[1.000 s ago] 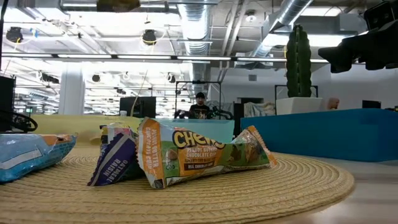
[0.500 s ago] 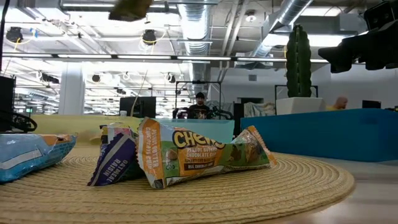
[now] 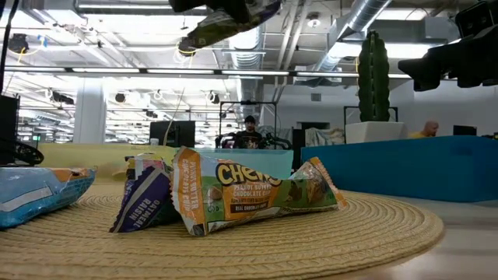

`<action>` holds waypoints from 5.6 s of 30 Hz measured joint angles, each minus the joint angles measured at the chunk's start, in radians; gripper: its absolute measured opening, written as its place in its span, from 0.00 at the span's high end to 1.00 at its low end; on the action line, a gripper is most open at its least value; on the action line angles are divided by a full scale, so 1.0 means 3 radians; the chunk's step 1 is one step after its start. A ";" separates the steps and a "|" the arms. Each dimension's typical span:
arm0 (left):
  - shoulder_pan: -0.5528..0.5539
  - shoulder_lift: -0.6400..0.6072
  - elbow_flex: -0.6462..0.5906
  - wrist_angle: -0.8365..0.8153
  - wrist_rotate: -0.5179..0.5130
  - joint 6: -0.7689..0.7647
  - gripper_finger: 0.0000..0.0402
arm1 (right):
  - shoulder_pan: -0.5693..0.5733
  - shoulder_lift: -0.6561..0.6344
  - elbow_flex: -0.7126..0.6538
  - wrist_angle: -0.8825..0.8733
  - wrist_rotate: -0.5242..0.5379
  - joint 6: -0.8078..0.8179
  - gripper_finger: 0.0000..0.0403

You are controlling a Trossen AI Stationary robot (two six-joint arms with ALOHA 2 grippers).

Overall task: Pick and place Granola Bars by type
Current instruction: Put the left blue granola bar into the light blue bin, then put the blue granola bar into the light blue bin

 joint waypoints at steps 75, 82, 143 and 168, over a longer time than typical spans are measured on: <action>0.2666 0.0958 -0.0003 0.0471 -0.0063 0.0005 0.95 | 0.0000 0.0001 -0.0001 -0.0001 -0.0001 -0.0001 0.39; 0.2675 0.0967 -0.0006 0.0264 -0.0042 0.0190 0.95 | 0.0000 0.0000 -0.0001 0.0000 0.0001 -0.0001 0.39; 0.0988 0.0559 -0.0003 0.1300 0.0745 0.3354 0.73 | 0.0000 0.0000 0.0000 0.0000 0.0001 -0.0001 0.39; 0.0592 0.0561 -0.0003 0.0680 0.0763 0.4432 0.73 | 0.0001 0.0000 0.0000 0.0000 0.0000 -0.0001 0.39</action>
